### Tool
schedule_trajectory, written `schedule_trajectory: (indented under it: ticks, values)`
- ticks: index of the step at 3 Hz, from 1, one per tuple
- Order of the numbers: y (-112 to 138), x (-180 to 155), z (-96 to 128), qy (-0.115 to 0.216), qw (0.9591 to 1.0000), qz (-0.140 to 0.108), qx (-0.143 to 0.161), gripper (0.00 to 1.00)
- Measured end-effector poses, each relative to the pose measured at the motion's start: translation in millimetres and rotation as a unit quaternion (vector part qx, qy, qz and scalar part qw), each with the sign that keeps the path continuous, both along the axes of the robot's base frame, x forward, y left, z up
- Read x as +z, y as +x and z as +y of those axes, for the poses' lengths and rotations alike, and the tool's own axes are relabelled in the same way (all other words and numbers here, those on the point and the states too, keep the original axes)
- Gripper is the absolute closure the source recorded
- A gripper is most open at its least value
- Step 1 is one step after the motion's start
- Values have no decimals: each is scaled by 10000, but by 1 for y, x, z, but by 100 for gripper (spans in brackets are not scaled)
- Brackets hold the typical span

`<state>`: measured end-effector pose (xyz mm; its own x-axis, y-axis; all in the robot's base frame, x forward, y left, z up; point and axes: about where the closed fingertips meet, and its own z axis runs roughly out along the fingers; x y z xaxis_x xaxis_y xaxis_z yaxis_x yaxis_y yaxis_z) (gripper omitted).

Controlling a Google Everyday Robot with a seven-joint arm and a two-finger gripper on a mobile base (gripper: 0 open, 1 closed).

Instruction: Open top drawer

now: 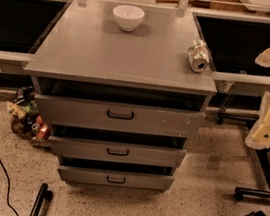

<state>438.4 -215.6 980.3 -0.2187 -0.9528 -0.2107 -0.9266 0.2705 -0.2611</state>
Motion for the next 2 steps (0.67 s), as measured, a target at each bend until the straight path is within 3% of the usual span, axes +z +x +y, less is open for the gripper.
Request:
schedule_trajectory:
  ticks: [1, 2]
  values:
    - [0, 0, 0, 0, 10000, 0, 0, 0]
    - [7, -25, 13, 91, 9993, 39, 369, 0]
